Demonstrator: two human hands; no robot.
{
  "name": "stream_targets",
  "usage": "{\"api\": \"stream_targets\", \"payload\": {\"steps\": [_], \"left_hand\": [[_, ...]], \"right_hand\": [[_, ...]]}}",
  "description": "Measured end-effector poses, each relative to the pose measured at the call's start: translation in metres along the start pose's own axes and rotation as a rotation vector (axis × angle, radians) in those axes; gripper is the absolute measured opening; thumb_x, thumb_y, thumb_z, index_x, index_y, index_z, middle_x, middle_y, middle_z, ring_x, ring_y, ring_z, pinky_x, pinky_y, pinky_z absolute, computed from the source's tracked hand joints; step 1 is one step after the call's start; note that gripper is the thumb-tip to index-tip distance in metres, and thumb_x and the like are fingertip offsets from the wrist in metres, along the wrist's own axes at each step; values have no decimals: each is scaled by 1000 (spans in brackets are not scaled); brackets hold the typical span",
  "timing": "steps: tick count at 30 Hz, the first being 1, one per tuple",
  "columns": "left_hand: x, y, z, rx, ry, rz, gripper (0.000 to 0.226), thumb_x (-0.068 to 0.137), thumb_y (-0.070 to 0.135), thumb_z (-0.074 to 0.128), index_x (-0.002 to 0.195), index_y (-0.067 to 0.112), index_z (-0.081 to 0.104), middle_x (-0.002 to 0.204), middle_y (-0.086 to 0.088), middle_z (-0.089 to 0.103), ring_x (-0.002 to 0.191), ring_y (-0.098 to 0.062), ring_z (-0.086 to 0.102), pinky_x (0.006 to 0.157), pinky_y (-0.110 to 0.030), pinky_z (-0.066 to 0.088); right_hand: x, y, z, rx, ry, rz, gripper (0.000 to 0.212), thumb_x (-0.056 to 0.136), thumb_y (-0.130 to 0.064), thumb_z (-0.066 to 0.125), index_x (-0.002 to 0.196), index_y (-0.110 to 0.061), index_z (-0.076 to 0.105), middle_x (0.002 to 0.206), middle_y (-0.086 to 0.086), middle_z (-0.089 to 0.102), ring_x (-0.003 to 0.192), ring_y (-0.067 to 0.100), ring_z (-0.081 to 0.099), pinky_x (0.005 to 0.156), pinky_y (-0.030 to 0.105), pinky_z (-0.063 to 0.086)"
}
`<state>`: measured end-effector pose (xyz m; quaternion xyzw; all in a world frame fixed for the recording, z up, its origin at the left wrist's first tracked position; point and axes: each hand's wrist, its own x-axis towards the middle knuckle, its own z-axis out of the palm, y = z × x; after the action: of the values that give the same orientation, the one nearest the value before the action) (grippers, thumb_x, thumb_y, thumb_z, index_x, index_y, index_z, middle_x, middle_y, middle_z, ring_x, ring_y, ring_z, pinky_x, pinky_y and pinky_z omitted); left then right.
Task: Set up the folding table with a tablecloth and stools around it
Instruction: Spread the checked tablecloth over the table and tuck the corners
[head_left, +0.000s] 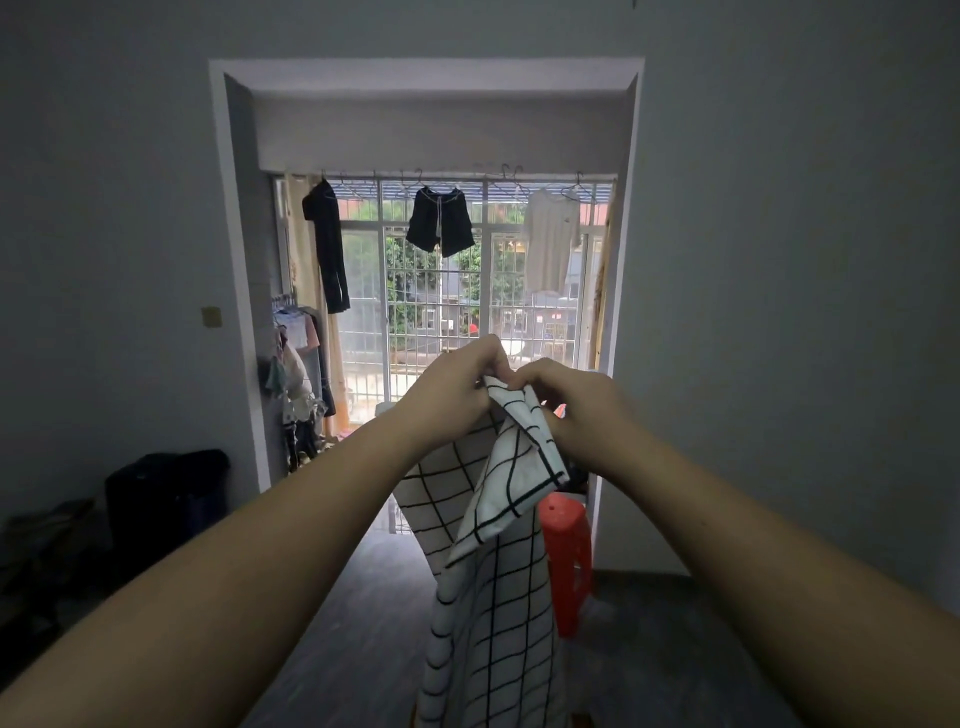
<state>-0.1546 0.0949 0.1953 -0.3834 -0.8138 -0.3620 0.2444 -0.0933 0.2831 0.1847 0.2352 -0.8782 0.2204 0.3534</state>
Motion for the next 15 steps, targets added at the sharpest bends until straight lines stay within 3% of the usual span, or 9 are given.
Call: {"api": "stream_targets", "payload": {"steps": [4,9,12,14,15], "left_hand": [[-2,-1,0,83,53,10,36,83,2,61,75,35,49,115,14,65,112,-7,53,88,-29,43],[-4,-32,-10,113,97,-167,31,77,-6,47,79,25,53,90,3,60,83,-20,57,68,-35,45],[-6,-60,-23,179,116,-282,24,83,4,54,79,27,48,87,1,62,80,-22,59,69,-38,49],[-7,-77,-33,195,130,-324,26,85,6,55,78,28,42,84,0,61,78,-25,57,63,-36,46],[-8,-85,-38,207,131,-336,27,85,6,55,78,28,41,82,-2,59,77,-27,56,61,-35,42]], "right_hand": [[8,2,2,-94,36,37,13,89,-23,64,100,-29,69,81,-13,68,75,15,61,68,30,45],[10,26,5,-148,75,138,9,90,-23,62,93,-29,68,85,-12,60,82,12,53,64,27,35],[7,41,0,-257,44,36,4,83,-18,64,86,-20,66,101,-10,55,106,18,48,85,37,45],[6,45,-3,-252,-16,-6,17,77,-17,57,91,-14,67,115,-3,63,122,22,49,103,40,42],[5,44,-4,-225,-49,1,22,76,-20,53,93,-15,67,115,-2,66,124,22,51,105,40,41]]}}
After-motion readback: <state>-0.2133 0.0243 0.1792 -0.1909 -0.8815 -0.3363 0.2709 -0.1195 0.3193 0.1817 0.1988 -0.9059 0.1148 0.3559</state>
